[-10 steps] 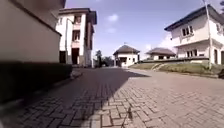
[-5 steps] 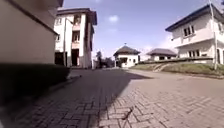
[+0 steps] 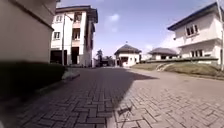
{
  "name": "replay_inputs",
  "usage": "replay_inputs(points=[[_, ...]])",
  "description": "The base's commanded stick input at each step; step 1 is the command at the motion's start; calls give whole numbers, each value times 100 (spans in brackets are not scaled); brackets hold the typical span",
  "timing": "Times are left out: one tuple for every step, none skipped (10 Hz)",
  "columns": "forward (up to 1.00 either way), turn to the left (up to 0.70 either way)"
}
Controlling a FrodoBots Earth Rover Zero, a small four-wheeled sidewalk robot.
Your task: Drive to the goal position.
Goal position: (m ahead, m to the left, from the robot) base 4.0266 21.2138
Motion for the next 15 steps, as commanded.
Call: replay_inputs(points=[[70,0],[70,0],[70,0],[70,0],[70,0],[70,0],[70,0],[70,0],[70,0],[70,0],[70,0],[70,0],[70,0],[70,0],[70,0]])
